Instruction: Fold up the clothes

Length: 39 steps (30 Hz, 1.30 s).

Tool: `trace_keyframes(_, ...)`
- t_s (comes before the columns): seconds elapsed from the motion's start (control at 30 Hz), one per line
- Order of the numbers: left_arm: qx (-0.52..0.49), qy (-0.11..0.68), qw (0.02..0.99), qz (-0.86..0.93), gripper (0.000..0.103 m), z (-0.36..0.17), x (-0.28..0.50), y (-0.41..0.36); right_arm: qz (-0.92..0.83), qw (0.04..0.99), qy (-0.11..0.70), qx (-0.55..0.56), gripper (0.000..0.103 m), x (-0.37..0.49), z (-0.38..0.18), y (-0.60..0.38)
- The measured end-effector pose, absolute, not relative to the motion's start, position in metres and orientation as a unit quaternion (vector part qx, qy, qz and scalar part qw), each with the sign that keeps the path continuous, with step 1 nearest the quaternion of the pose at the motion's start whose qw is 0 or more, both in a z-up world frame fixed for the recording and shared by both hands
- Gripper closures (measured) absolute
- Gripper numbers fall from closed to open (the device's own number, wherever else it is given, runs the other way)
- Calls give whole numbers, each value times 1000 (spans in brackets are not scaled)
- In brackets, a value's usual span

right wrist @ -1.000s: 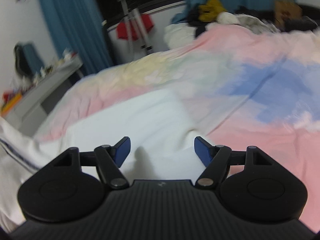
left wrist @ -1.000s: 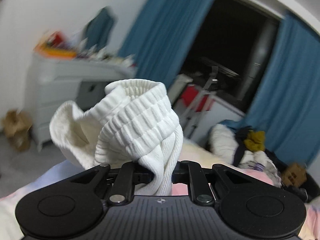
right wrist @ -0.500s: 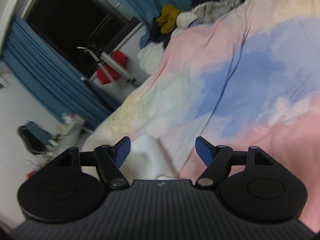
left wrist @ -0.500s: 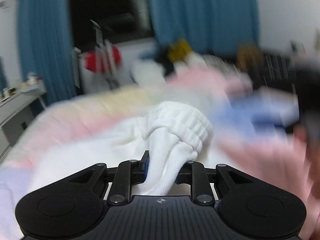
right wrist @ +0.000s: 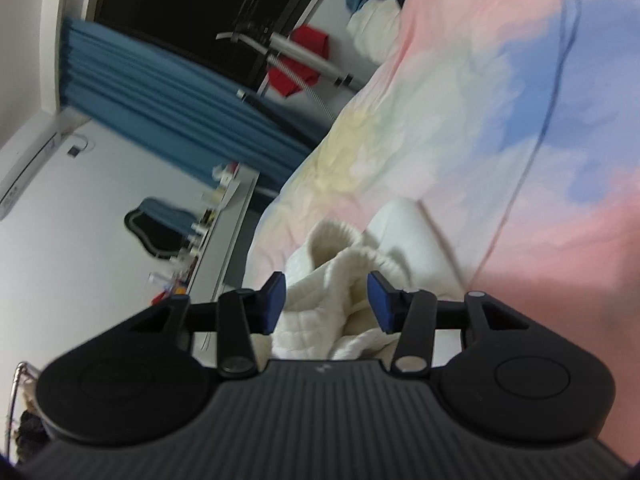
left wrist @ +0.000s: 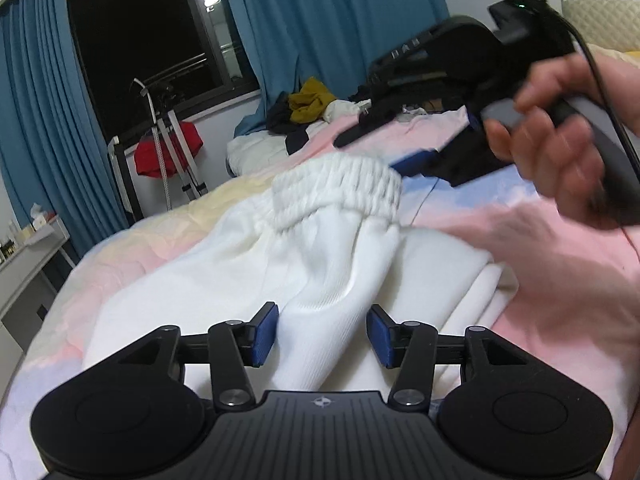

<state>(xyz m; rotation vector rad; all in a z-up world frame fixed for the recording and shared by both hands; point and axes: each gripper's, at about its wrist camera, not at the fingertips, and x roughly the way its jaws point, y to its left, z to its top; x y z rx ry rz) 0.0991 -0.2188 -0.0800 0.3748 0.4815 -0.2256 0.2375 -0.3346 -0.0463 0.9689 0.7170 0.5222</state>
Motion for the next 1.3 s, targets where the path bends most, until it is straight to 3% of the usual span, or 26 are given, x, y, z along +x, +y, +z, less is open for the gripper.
trace_keyframes(0.37,155,224,950,-153,55,-90,68,-190,245,790,399,396,55,295,-58,-312)
trace_keyframes(0.7,133,225,949,-176,55,-91,83,-182,288,830,416,235,54,277,-37,-293)
trace_keyframes(1.0,123,227,950,-178,54,-88,76,-174,308,845,410,154,54,229,-20,-306)
trace_keyframes(1.3,127,213,952,-179,49,-91,67,-174,281,843,376,262,53,233,-21,-326)
